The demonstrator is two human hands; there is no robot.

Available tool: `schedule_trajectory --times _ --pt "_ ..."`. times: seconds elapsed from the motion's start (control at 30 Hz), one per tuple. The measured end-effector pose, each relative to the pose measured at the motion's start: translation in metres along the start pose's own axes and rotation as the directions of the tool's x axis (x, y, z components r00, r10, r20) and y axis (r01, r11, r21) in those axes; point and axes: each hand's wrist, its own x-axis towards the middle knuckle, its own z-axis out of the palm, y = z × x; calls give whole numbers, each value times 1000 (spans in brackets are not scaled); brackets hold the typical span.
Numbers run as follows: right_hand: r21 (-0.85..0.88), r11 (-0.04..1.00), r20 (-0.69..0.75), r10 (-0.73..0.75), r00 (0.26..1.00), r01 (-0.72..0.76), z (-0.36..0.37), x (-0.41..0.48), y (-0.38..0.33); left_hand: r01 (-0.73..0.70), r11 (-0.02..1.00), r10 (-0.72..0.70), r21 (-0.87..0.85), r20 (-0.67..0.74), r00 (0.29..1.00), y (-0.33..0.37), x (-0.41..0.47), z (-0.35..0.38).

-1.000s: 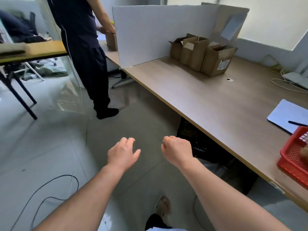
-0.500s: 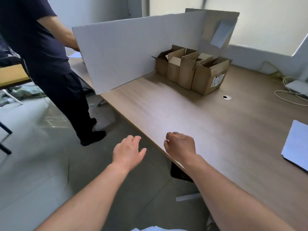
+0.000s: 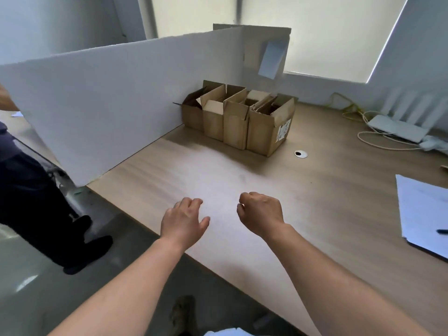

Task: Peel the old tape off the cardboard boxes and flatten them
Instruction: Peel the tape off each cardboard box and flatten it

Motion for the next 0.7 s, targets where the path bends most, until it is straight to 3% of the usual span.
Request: schedule_trajectory --times 0.47,0.7 --pt "-69 955 -23 288 957 -289 23 189 -10 -288 955 289 -76 7 957 -58 249 -5" --pt "-110 919 -36 378 925 -380 40 253 11 -450 883 451 -135 -22 892 -43 368 -3"
